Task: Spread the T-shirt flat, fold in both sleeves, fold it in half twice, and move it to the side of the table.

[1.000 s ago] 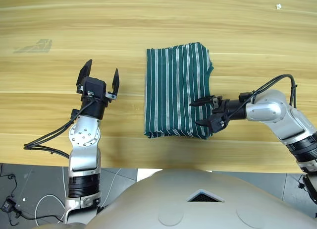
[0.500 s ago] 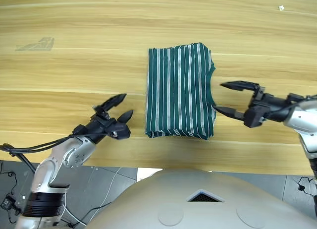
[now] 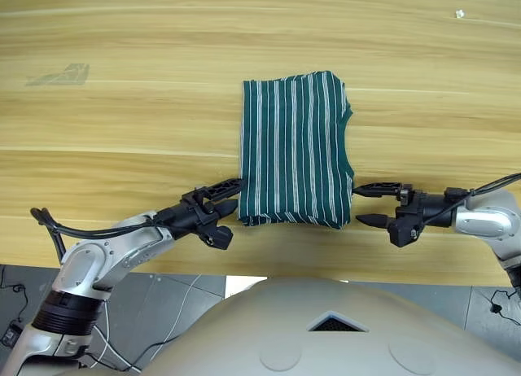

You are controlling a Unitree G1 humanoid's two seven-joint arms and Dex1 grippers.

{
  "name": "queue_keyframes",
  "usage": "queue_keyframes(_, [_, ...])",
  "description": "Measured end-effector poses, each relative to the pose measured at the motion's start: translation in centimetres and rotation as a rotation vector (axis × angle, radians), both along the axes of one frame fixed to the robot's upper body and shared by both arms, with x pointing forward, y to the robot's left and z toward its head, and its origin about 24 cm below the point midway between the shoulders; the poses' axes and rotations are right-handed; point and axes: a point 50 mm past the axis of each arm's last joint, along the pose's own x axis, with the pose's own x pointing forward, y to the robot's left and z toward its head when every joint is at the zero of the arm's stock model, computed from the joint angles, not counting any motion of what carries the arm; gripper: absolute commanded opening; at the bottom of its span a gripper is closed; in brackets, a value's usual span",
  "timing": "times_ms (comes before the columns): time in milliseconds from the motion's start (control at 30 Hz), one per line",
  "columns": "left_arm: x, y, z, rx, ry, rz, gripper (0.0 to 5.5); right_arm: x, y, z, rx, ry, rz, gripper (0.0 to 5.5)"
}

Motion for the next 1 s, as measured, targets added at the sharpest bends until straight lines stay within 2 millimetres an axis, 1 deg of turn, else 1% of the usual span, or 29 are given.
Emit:
queue_keyframes(233, [-0.2, 0.2, 0.0, -0.019, 0.028, -0.013, 3.53, 0.7, -0.1, -0.3, 0.014, 0.003, -0.012, 3.51])
queue_keyframes(533, [-0.4, -0.1, 0.0, -0.031, 0.049, -0.050, 3.53, 0.3, 1.0, -0.7, 0.064, 0.067, 0.029, 3.51])
queue_keyframes(633, [-0.4, -0.4, -0.2, -0.033, 0.057, -0.067, 3.04, 0.2, 1.1, -0.8, 0.067, 0.075, 0.034, 3.54])
queue_keyframes(800, [-0.6, -0.6, -0.5, -0.020, 0.082, -0.078, 2.08, 0.1, 1.2, -0.9, 0.064, 0.084, 0.040, 2.57])
queue_keyframes(833, [-0.6, -0.5, -0.6, -0.019, 0.086, -0.078, 1.99, 0.0, 1.2, -1.0, 0.061, 0.086, 0.040, 2.48])
queue_keyframes(867, [-0.7, -0.5, -0.7, -0.018, 0.090, -0.079, 1.74, 0.1, 1.2, -1.0, 0.059, 0.088, 0.038, 2.21])
queue_keyframes(900, [-0.7, -0.5, -0.7, -0.014, 0.096, -0.082, 1.62, 0.1, 1.2, -1.1, 0.056, 0.090, 0.035, 2.07])
queue_keyframes(1000, [-0.9, -0.4, -0.9, 0.001, 0.109, -0.092, 1.02, 0.1, 1.2, -1.1, 0.052, 0.094, 0.029, 1.45])
